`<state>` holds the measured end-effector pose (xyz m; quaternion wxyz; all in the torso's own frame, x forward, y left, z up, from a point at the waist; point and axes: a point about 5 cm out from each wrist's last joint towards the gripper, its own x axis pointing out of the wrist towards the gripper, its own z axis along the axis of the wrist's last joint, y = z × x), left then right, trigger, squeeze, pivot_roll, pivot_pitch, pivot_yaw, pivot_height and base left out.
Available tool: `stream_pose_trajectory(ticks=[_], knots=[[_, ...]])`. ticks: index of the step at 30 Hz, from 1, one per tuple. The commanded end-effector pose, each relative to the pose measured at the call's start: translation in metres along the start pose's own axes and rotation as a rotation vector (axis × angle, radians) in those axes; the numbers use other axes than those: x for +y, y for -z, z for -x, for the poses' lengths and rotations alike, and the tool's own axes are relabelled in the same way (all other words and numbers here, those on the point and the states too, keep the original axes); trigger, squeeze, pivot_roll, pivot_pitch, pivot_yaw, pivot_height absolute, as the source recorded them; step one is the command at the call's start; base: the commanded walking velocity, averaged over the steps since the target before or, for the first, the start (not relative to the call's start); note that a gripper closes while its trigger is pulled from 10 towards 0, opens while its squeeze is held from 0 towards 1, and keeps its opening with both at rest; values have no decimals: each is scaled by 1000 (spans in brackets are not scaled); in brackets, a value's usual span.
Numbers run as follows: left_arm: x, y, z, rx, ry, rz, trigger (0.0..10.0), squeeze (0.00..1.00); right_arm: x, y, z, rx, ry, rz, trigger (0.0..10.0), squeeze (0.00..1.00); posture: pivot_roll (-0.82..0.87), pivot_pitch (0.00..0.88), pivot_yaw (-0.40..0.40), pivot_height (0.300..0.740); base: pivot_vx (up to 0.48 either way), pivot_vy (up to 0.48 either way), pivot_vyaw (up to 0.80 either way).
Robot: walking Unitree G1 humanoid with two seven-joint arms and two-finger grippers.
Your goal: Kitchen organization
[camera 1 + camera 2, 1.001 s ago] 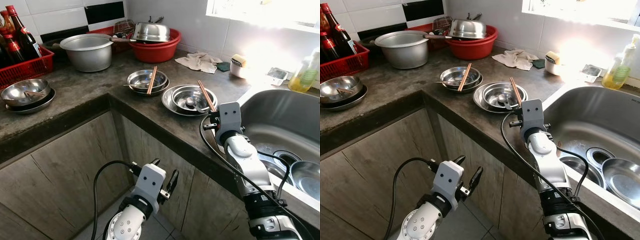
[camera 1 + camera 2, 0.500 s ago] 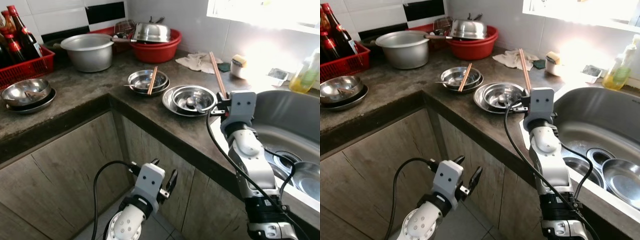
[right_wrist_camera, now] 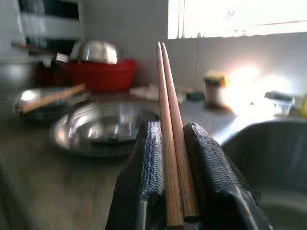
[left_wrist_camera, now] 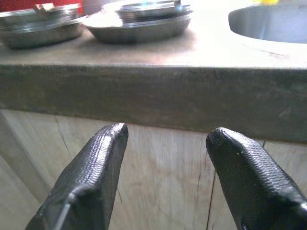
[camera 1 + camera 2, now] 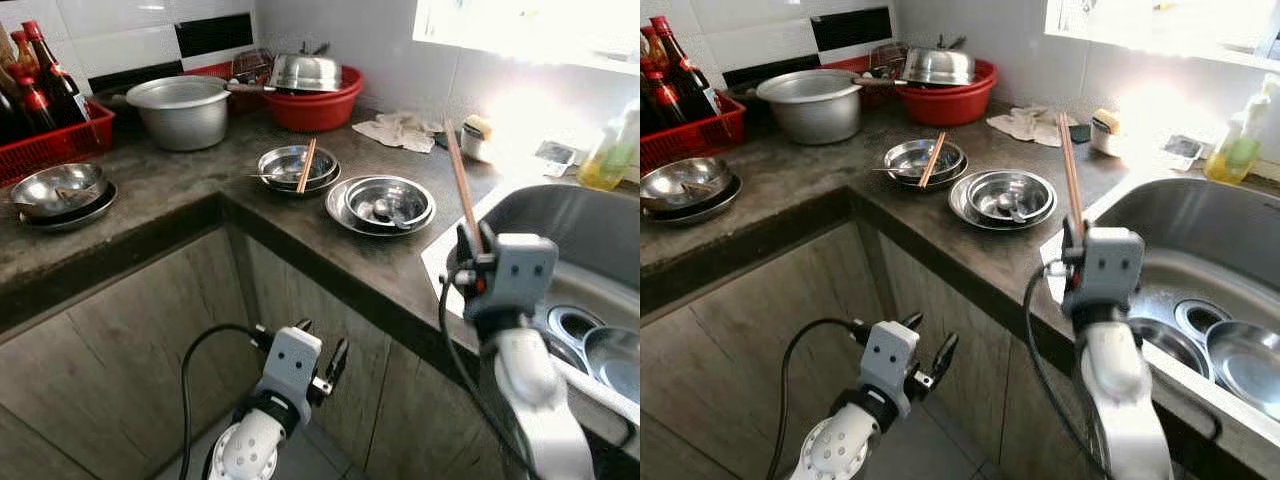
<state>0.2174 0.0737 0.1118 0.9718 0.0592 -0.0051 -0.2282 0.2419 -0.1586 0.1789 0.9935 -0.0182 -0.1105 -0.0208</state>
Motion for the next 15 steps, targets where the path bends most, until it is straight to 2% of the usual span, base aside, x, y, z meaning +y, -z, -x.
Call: stream_pose_trajectory(ticks=[1,4,6,7,8,15], knots=[[2,-9,2,-53,-21,4,10000,0,-1,0,13,-5,-19,41,0,0,83,2,-12,740,0,0,0],[4,-14,4,-75,-39,6,10000,0,-4,8,30,36,-32,66,0,0,87,3,-12,740,0,0,0],[4,-16,5,-79,-41,8,10000,0,-4,9,34,43,-32,67,0,0,86,2,-12,740,0,0,0],[5,-17,6,-83,-43,15,10000,0,-4,8,39,50,-32,62,1725,0,85,3,-6,740,0,0,0],[5,-18,8,-87,-45,25,10000,0,-2,6,44,52,-27,56,9843,0,82,1,-5,740,0,0,0],[2,-17,8,-79,-28,50,10000,0,6,1,40,34,-11,1,10000,0,85,0,3,740,0,0,0]])
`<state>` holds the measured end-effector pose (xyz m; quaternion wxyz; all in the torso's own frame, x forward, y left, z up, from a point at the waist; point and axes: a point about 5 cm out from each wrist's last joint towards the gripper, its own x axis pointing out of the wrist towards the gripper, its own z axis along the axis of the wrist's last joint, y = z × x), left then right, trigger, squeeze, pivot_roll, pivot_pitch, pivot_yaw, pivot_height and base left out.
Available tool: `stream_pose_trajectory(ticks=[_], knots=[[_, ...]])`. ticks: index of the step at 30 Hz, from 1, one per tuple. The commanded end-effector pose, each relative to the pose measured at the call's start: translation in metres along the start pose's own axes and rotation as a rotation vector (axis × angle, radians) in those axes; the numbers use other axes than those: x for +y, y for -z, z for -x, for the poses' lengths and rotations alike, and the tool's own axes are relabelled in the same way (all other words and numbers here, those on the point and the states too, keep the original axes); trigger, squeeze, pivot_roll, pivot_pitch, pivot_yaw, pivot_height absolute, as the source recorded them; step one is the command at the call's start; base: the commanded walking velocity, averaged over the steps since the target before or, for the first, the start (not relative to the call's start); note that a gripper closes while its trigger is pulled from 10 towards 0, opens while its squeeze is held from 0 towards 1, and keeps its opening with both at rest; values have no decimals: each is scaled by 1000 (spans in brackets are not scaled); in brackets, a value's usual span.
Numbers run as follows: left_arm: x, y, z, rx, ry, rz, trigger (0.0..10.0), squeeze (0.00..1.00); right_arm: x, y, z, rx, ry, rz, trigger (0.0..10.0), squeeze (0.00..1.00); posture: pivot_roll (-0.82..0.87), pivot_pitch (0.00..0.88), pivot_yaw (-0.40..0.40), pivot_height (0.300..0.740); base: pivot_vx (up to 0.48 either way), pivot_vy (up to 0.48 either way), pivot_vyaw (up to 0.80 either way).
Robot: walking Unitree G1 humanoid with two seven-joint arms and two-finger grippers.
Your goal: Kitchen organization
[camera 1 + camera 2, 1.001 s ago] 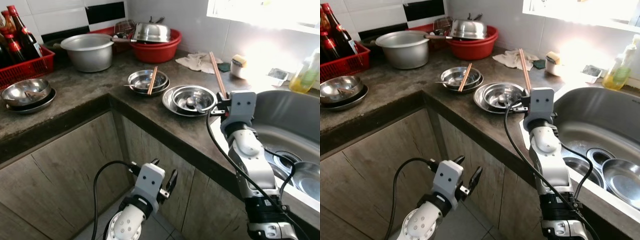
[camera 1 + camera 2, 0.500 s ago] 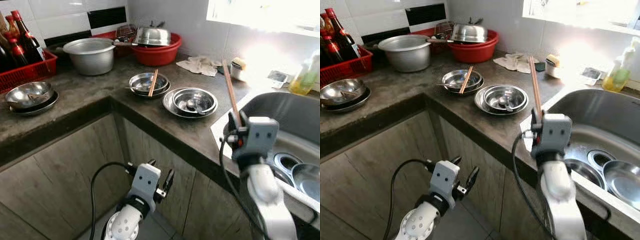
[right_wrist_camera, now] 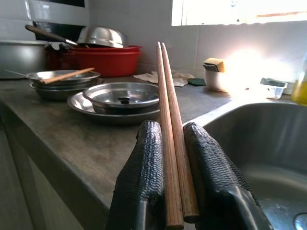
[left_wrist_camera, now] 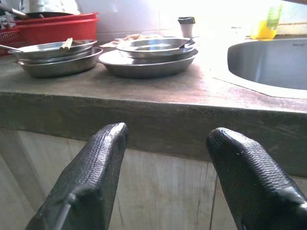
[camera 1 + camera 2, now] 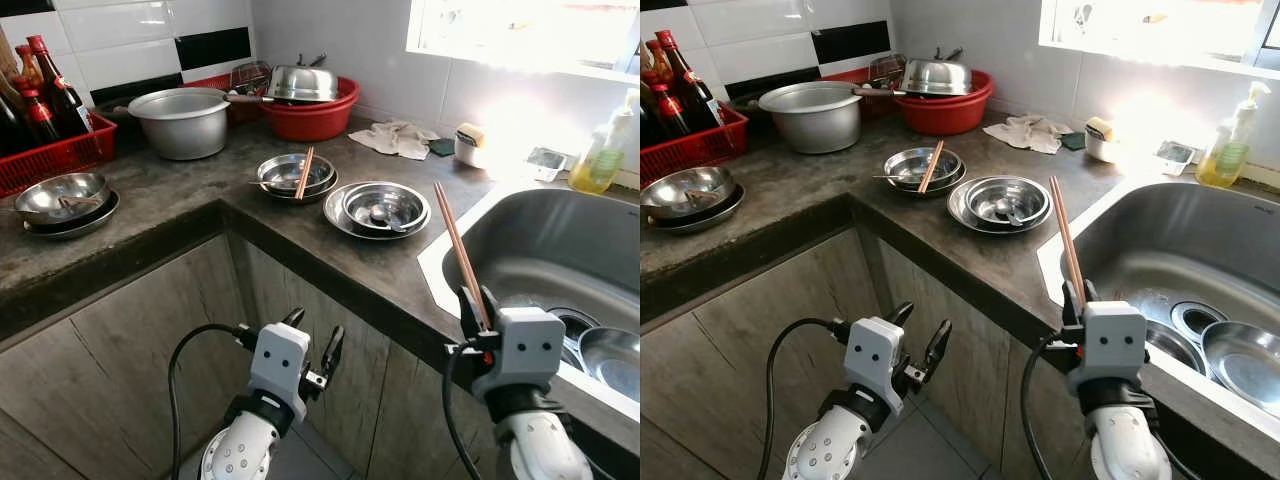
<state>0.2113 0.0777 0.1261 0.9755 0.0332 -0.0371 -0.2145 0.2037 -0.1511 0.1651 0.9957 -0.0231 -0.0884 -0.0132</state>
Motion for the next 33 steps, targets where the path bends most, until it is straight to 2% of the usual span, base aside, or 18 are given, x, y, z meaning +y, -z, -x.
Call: stream_pose_trajectory(ticks=[1,19,25,26,29,33], knots=[[-1,-2,-1,-3,10,16,10000,0,3,-4,-2,-8,3,-15,10000,0,84,0,4,740,0,424,-769],[-2,2,0,23,22,29,10000,0,6,-4,-12,5,28,-18,10000,0,81,0,5,740,0,472,-797],[-2,5,-1,41,27,15,10000,0,6,-4,-13,10,40,-15,10000,0,79,2,6,740,0,0,-800],[-2,5,-1,44,31,-13,10000,0,7,-4,-13,13,40,-12,10000,0,77,4,9,740,0,0,-800],[-2,6,-2,44,40,-26,10000,0,8,-3,-13,15,38,-10,10000,0,78,4,11,740,0,0,-800],[-2,7,-1,52,42,-46,10000,0,8,-4,-13,13,37,-1,10000,0,80,2,10,740,300,-371,-400]])
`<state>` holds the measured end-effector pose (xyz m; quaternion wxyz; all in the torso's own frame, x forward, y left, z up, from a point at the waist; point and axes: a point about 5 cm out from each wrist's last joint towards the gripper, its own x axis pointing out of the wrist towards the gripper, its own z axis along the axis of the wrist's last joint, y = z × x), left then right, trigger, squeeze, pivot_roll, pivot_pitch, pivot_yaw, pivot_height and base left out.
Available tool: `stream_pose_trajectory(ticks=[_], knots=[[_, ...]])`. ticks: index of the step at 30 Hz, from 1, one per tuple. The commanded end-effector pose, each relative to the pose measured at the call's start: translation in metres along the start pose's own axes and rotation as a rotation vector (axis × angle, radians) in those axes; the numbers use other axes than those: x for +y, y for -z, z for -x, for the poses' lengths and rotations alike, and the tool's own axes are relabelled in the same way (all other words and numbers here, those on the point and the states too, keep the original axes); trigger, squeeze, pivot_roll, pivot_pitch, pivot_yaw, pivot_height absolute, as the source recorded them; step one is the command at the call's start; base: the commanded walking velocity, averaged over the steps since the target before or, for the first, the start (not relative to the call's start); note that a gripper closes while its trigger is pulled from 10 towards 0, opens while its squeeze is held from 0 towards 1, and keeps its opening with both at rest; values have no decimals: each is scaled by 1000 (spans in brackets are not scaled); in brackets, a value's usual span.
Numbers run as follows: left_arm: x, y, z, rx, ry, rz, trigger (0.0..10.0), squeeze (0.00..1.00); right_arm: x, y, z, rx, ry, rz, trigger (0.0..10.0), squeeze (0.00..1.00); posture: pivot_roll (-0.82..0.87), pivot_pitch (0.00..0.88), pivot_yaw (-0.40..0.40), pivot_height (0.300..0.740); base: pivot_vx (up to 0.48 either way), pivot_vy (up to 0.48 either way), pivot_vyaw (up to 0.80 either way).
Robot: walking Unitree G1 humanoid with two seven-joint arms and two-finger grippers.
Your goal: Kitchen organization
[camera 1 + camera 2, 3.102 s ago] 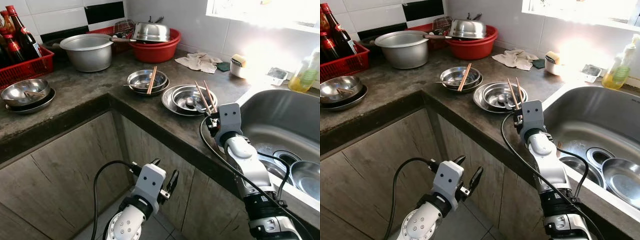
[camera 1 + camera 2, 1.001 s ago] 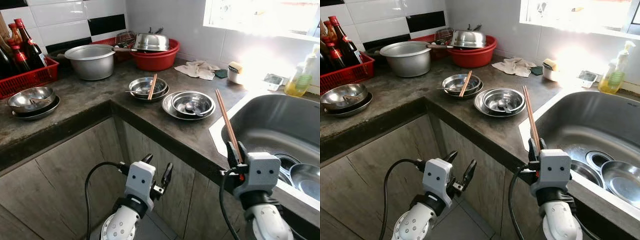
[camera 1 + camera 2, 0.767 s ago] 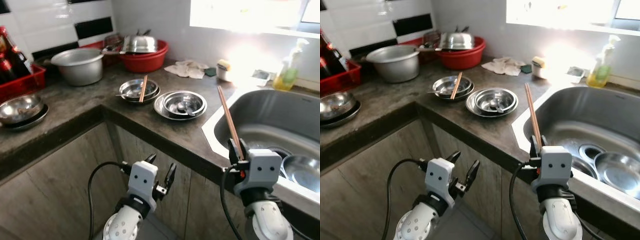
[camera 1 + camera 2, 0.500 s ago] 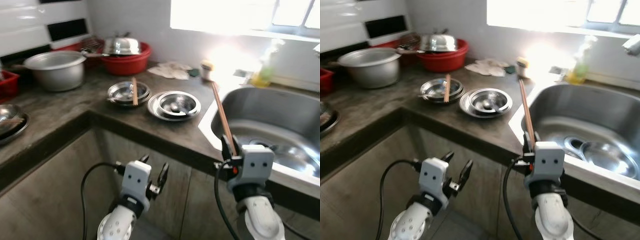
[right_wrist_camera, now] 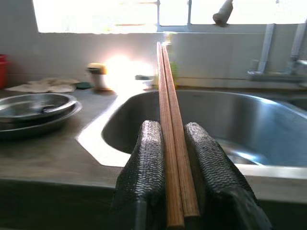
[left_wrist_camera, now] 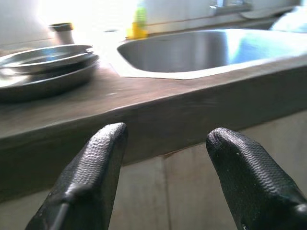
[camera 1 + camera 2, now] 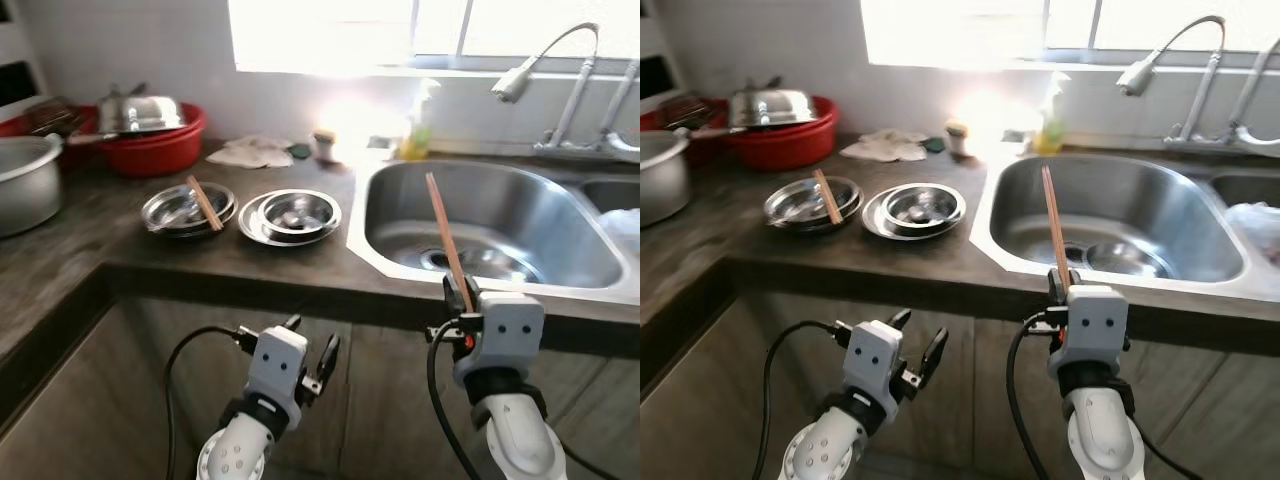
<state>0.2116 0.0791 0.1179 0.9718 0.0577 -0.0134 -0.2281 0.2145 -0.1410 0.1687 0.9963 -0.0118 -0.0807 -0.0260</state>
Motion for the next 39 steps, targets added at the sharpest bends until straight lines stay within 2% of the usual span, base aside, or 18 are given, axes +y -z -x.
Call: stream_pose_trajectory(ticks=[1,4,7,21,26,27,30,36,38,39], knots=[[-2,-1,-2,1,14,-6,10000,0,-2,-2,-2,-4,7,22,10000,0,80,2,10,740,319,-311,0],[-1,2,-3,24,0,17,10000,0,0,-1,-3,0,-2,29,10000,0,84,2,6,740,0,0,0],[-1,2,-2,22,2,-11,10000,0,1,-1,-5,1,-10,29,10000,0,85,0,6,740,0,0,0],[-1,3,-3,19,2,-36,10000,0,-4,-6,-20,-18,-78,59,10000,0,82,0,3,740,305,-342,0],[-1,4,-3,21,6,-25,10000,0,-6,-10,-24,-29,-90,67,10000,0,83,0,1,740,352,-321,0],[0,6,-3,41,-4,-2,10000,0,-6,-11,-26,-35,-106,66,10000,0,83,0,0,740,0,0,0],[0,6,-4,37,-8,-4,10000,0,-5,-13,-28,-32,-140,72,10000,0,83,0,2,740,0,0,0],[-1,5,-4,37,-8,-2,10000,0,-13,-24,-45,-37,-172,95,10000,0,86,2,-3,740,0,0,0],[0,5,-4,38,-8,0,10000,0,-20,-25,-55,15,-169,162,10000,0,84,8,-6,740,0,0,0],[0,5,-4,38,-8,0,10000,0,-20,-25,-55,15,-169,162,10000,0,84,8,-6,740,0,0,0]])
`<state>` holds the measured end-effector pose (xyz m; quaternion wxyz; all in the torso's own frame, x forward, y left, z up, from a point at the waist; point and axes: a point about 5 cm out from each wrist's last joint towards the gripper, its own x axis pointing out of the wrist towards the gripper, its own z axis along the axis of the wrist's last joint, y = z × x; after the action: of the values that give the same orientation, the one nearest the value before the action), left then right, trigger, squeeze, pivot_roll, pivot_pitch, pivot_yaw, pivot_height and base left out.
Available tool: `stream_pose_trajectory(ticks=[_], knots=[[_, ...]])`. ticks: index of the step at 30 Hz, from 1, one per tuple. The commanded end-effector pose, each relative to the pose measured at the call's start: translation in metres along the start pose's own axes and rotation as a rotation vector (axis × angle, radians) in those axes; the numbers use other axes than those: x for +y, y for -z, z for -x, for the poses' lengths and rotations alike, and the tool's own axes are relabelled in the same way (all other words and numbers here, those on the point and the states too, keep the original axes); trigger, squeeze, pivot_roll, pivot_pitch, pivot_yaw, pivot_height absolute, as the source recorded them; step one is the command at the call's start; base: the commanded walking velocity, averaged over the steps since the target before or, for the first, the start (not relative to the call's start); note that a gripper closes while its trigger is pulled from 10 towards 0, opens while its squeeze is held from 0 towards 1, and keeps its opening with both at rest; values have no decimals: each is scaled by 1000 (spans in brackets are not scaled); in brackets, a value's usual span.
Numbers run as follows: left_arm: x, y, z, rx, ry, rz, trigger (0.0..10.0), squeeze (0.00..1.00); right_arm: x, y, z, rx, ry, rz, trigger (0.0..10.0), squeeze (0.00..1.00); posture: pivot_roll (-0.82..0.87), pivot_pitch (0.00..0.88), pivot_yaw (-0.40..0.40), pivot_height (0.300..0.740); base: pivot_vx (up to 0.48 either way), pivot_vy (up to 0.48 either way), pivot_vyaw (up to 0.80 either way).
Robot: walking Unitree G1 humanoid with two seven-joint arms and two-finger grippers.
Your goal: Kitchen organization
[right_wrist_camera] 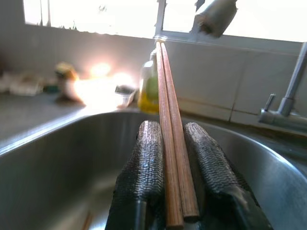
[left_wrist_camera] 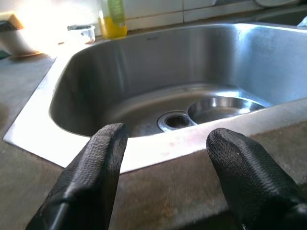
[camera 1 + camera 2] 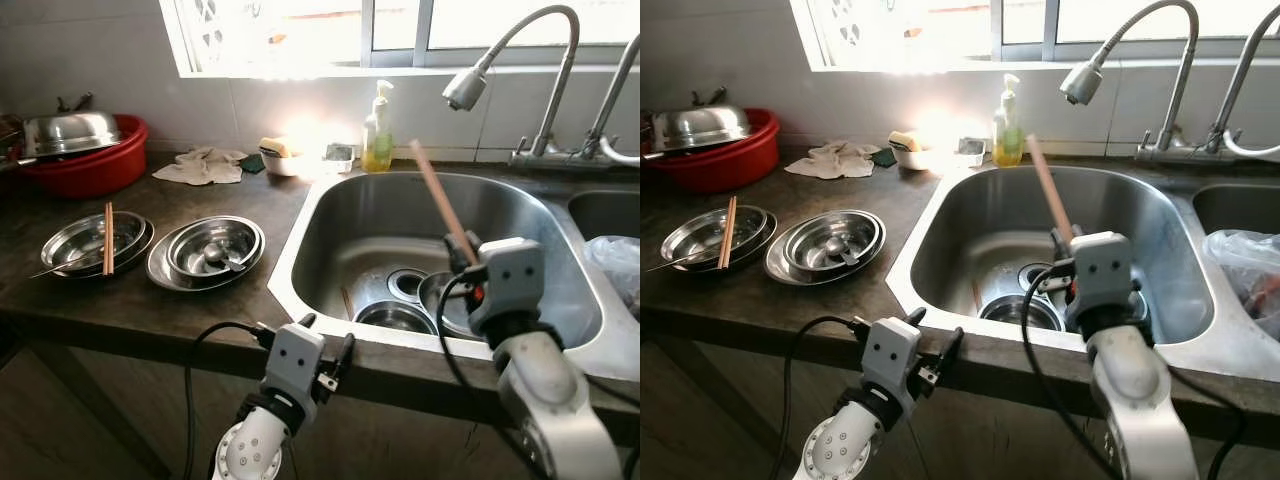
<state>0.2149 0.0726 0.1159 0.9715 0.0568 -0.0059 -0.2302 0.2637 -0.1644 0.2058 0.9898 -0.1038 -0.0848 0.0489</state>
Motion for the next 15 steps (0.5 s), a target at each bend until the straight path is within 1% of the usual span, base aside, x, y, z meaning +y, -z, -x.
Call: stream_pose_trajectory(ticks=[1,3,4,5,6,8,10,12,13,14,15], knots=[[4,3,3,23,-12,-4,10000,0,-9,4,-9,73,-16,34,10000,0,77,13,-4,740,0,0,0],[4,2,3,23,-11,-3,10000,0,-14,7,-13,124,-23,57,10000,0,78,18,-6,740,0,0,0],[4,2,3,23,-11,-3,10000,0,-14,7,-13,124,-23,57,10000,0,78,18,-6,740,0,0,0],[3,2,2,23,-9,-1,10000,0,-23,10,-21,179,-35,97,10000,0,79,25,-8,740,0,0,0],[3,2,2,23,-9,-1,10000,0,-23,10,-21,179,-35,97,10000,0,79,25,-8,740,0,0,0],[3,1,3,21,-7,0,10000,0,-31,14,-28,213,-38,99,10000,0,79,29,-12,740,0,0,0],[2,1,3,21,-6,-2,10000,0,-34,19,-36,270,-69,96,10000,0,85,35,-16,740,0,0,0],[2,0,3,21,-6,-3,10000,0,-39,22,-43,322,-87,124,10000,0,88,41,-17,740,0,0,0],[1,0,4,21,-5,-3,10000,0,-44,23,-52,366,-102,132,10000,0,91,46,-19,740,0,0,0],[1,0,4,21,-5,-3,10000,0,-44,23,-52,366,-102,132,10000,0,91,46,-19,740,0,0,0],[1,-1,5,20,-5,-3,10000,0,-45,24,-56,384,-109,131,10000,0,94,49,-21,740,0,0,0]])
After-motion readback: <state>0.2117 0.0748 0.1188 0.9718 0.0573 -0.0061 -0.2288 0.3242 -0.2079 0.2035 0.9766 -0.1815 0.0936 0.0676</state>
